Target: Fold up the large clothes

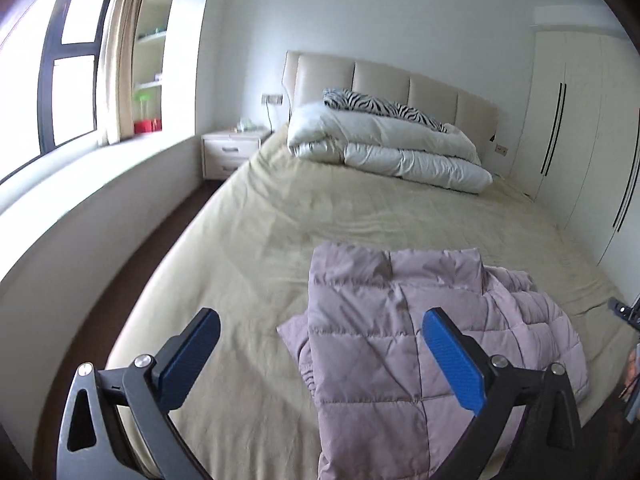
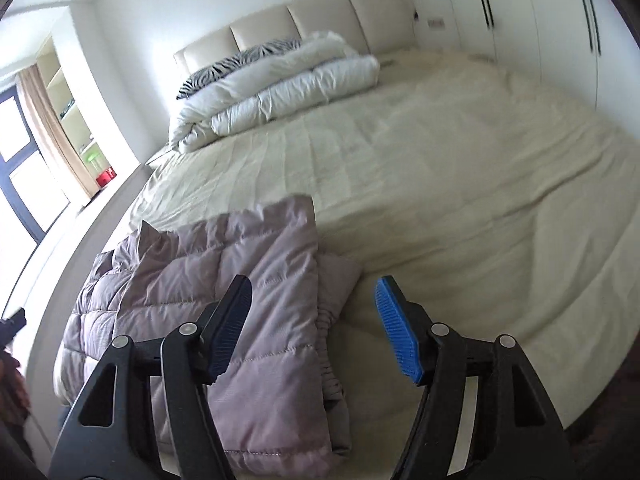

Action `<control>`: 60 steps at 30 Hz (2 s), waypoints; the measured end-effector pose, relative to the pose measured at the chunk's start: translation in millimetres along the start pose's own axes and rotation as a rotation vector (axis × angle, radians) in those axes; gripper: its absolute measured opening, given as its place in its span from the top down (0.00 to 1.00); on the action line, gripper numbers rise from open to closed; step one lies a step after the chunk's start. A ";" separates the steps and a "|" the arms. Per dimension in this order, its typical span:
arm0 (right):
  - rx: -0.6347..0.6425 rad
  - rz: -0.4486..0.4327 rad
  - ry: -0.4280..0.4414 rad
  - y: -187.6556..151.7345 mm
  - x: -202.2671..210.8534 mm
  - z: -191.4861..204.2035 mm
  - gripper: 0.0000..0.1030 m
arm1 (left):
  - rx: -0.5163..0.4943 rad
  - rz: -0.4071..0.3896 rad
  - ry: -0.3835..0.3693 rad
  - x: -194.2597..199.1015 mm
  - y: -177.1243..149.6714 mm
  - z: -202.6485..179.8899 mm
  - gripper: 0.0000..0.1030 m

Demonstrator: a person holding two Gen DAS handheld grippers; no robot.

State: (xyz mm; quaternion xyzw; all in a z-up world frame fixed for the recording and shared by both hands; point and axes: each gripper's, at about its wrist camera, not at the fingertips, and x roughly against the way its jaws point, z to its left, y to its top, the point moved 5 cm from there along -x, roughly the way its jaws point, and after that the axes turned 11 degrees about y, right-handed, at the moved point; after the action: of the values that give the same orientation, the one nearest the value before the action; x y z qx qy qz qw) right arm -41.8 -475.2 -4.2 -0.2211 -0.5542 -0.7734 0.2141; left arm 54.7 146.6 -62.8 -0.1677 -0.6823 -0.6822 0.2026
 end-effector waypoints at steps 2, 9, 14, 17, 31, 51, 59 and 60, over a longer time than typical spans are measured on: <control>0.087 -0.073 -0.025 15.5 15.4 27.4 0.08 | 0.003 -0.065 0.032 14.8 16.2 -14.5 0.00; 0.231 -0.119 0.034 35.1 37.7 128.6 0.00 | -0.041 -0.165 0.283 71.8 28.4 -52.8 0.00; 0.139 -0.005 0.046 32.3 47.3 163.8 0.00 | -0.029 -0.081 0.229 76.0 20.7 -67.7 0.00; 0.094 0.088 0.017 19.0 45.0 170.3 0.00 | -0.050 -0.034 0.203 74.3 7.9 -80.5 0.00; 0.143 0.139 -0.051 -9.3 48.4 181.2 0.00 | -0.076 0.122 0.184 54.5 -31.0 -96.2 0.00; 0.160 0.177 -0.049 -23.0 40.5 184.3 0.00 | -0.086 0.175 0.172 42.9 -43.2 -98.5 0.00; 0.161 0.178 -0.050 -23.2 39.8 184.0 0.00 | -0.087 0.176 0.172 42.2 -44.1 -99.4 0.00; 0.161 0.179 -0.051 -23.2 39.8 183.9 0.00 | -0.086 0.175 0.173 42.7 -43.7 -99.4 0.00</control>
State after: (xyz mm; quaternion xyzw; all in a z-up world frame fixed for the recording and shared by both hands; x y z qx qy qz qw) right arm -68.2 -296.7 54.2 -0.2713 -0.5977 -0.6985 0.2850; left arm 0.5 44.8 -80.2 -0.1757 -0.6149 -0.7025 0.3123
